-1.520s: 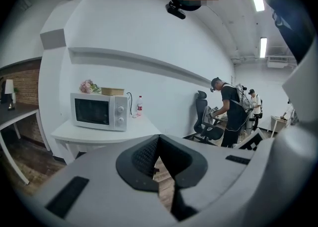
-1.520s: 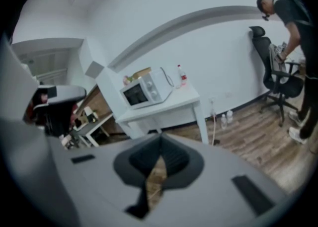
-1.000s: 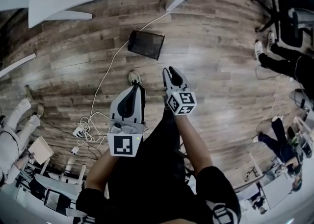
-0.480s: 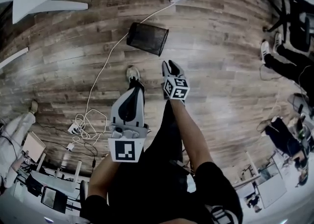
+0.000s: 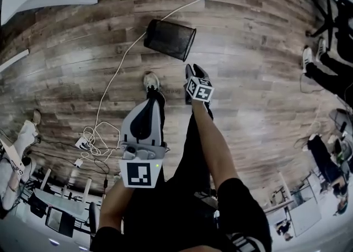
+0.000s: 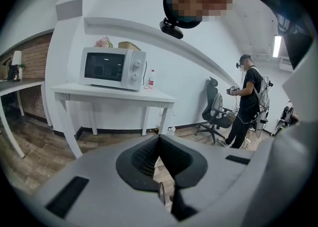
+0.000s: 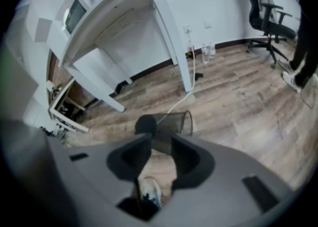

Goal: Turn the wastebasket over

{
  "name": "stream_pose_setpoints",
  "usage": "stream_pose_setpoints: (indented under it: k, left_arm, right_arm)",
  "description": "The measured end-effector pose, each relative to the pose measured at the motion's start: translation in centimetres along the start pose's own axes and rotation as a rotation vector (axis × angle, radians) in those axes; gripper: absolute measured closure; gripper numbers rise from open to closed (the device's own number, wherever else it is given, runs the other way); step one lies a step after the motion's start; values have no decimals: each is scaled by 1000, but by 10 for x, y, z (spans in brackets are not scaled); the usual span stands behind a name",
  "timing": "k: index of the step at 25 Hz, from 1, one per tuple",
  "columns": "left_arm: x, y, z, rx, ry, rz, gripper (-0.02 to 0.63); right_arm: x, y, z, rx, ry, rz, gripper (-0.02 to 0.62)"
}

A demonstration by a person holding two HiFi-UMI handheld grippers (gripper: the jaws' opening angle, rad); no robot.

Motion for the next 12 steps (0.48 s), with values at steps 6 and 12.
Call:
stream_pose_setpoints:
  k: [6,12]
  left_arm:
    - [10,12,-30,-48,17,23,571]
    - [21,24,-55,-69,16,54,571]
  right_arm:
    - [39,-5,-33,-15,50,9,449]
    - [82,-13,-55,-32,99,14,449]
Point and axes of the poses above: the fingertips, and each gripper's own axes: x forward along the fingers, y to its left, z out of its top, the point moved 6 cm from there along -x, backward along the fingers, and after that the axes turned 15 degrees about -x, right-handed, at the moved point
